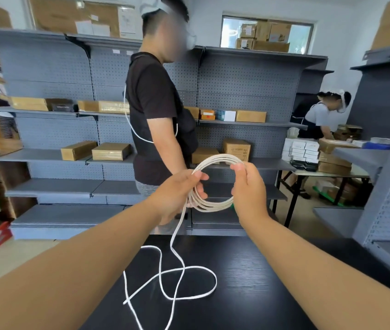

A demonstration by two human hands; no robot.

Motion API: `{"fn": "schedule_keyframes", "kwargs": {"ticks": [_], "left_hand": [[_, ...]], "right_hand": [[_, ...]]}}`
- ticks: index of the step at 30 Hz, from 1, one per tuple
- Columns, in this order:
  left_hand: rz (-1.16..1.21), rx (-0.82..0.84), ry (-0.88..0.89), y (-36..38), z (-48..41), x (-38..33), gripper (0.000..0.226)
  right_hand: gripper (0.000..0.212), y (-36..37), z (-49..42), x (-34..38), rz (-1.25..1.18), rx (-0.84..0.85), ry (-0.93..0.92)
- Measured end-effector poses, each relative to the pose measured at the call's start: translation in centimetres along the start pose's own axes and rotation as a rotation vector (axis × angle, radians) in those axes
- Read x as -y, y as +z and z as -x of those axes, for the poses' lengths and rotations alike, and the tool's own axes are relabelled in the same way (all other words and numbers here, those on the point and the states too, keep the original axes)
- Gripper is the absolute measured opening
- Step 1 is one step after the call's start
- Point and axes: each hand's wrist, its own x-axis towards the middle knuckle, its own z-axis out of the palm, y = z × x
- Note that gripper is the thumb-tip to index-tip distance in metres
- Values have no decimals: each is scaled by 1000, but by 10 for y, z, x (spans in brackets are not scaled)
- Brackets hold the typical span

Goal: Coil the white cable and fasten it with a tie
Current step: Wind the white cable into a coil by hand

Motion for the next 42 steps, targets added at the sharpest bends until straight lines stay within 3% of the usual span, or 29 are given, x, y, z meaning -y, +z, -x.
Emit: {"fn": "schedule_keyframes", "kwargs": {"ticks": [5,8,11,15,20,27,32,36,42], "left_hand": [[-357,-271,198,18,4,0,25],[-542,-329,259,22,6,0,28],[-668,-309,263,22,4,-2,28],[-829,-233,242,20,3,-6,28],[-921,-117,202,15,5,-12,32],[-800,-32,134,5,7,-8,34],[-394,29,15,-4,14,3,28],[-200,65,-29,-12,19,10,29],[-99,3,63,-8,23,11,23]], "right_hand": [[23,-3,14,-5,-118,66,110],[23,-10,15,-6,-108,159,141],[15,-20,7,-7,-39,237,76],[31,-25,-2,0,-9,351,51],[27,-24,-6,4,177,499,-35],[26,-15,-5,7,381,458,-148],[26,-9,1,7,446,398,-179],[23,-4,5,4,435,298,-216],[22,4,15,6,269,69,-175]]}}
